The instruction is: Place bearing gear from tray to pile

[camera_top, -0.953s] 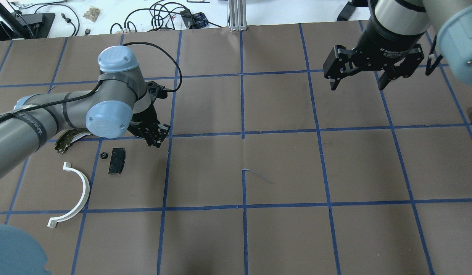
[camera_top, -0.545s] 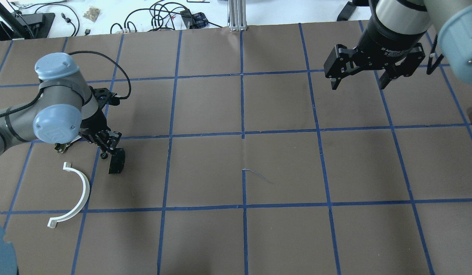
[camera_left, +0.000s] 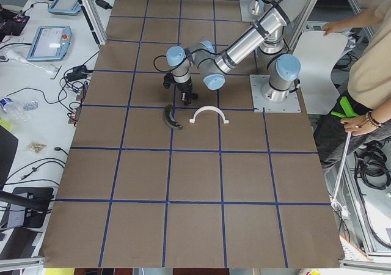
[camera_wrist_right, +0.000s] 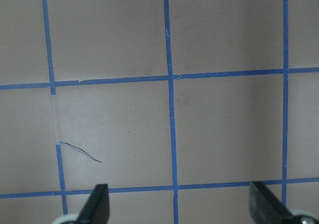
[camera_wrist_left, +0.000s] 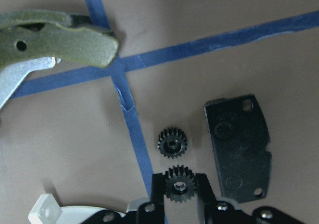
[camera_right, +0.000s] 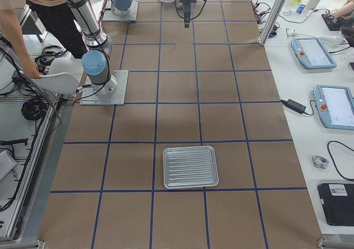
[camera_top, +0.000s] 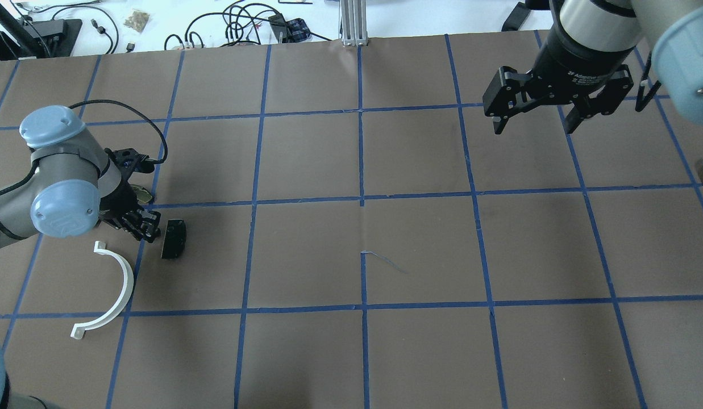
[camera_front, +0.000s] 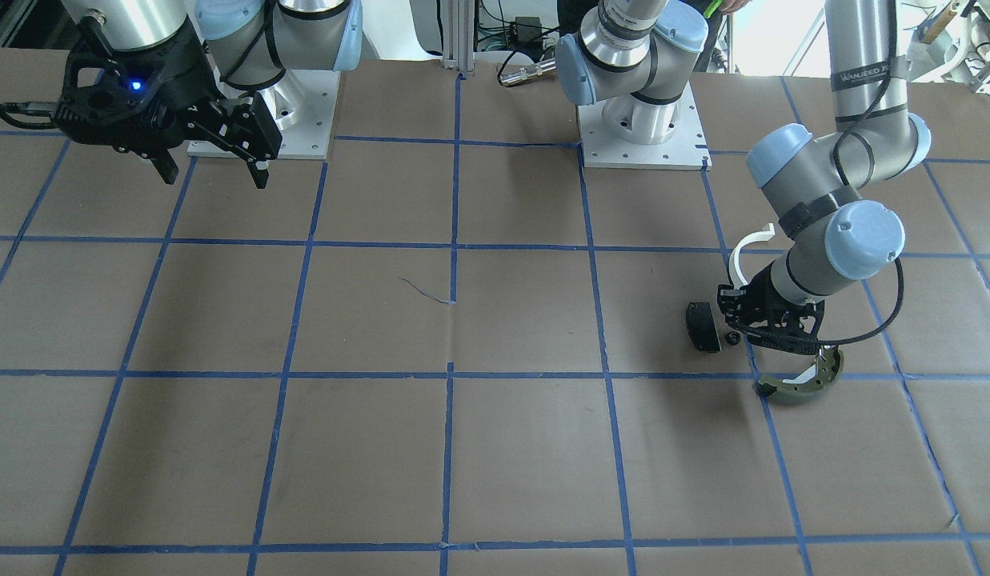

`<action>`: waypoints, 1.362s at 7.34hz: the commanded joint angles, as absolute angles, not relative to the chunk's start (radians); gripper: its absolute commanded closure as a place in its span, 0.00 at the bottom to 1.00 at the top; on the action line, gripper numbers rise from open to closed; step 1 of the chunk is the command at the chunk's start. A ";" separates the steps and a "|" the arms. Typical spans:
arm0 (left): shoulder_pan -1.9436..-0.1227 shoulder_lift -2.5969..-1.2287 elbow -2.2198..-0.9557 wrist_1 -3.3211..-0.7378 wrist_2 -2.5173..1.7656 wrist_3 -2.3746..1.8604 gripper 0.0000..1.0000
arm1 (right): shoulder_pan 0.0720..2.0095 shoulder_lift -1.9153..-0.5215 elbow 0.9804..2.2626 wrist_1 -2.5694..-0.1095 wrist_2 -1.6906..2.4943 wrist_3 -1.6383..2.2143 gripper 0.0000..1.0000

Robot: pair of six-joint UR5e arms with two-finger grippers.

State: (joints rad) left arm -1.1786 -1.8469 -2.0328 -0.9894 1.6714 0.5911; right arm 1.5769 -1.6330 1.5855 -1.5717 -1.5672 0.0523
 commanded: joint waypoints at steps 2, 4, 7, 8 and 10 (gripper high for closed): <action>-1.177 -1.845 -2.048 -0.986 1.667 0.589 0.01 | 1.578 -1.634 1.586 -1.572 -1.568 0.055 0.00; -1.178 -1.842 -2.043 -0.986 1.678 0.597 0.00 | 1.578 -1.635 1.586 -1.574 -1.568 0.058 0.00; -1.218 -1.797 -1.970 -1.015 1.657 0.518 0.00 | 1.578 -1.637 1.586 -1.572 -1.571 0.057 0.00; -1.289 -1.770 -1.874 -1.139 1.638 0.403 0.00 | 1.578 -1.637 1.586 -1.572 -1.571 0.057 0.00; -1.444 -1.767 -1.563 -1.508 1.637 0.124 0.00 | 1.578 -1.637 1.586 -1.572 -1.571 0.057 0.00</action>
State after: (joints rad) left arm -1.3530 -1.7708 -1.7412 -1.2935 1.6425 0.2967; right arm 1.5786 -1.6369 1.5861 -1.5723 -1.5708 0.0568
